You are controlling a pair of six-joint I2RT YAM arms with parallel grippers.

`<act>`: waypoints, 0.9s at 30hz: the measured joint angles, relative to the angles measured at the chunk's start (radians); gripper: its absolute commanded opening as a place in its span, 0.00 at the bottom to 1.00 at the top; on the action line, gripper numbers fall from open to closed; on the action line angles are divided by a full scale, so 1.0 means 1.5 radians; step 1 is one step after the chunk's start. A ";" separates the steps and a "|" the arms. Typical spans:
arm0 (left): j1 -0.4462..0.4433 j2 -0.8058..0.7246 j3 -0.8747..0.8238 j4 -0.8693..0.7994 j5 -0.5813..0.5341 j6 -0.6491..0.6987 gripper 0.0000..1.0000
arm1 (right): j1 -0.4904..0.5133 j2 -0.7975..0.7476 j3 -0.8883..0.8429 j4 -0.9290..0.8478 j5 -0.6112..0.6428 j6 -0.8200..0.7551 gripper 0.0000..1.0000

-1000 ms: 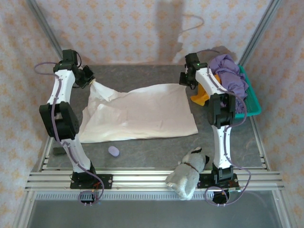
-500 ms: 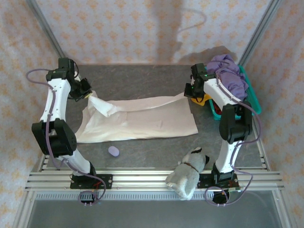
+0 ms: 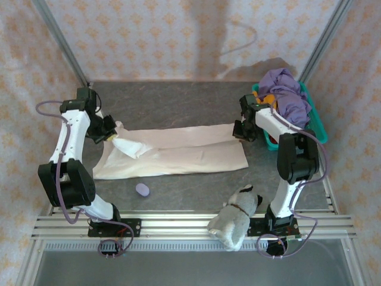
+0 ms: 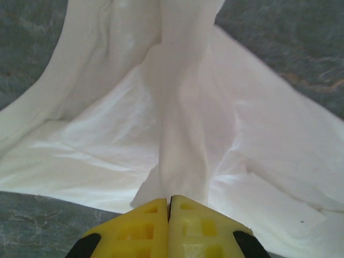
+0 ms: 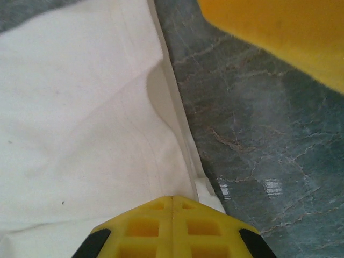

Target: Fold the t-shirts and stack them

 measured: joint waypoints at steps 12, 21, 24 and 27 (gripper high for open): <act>0.000 -0.005 -0.091 0.007 -0.017 0.004 0.00 | 0.001 0.058 0.025 -0.076 0.031 0.020 0.24; 0.001 0.028 -0.061 0.018 0.004 0.008 0.00 | 0.105 0.014 0.050 -0.110 0.048 0.032 0.35; 0.012 0.059 -0.037 0.024 0.021 0.015 0.00 | 0.193 0.003 0.097 -0.106 0.061 0.065 0.35; 0.033 0.094 -0.015 0.034 0.043 0.017 0.00 | 0.287 0.014 0.145 -0.078 0.061 0.102 0.35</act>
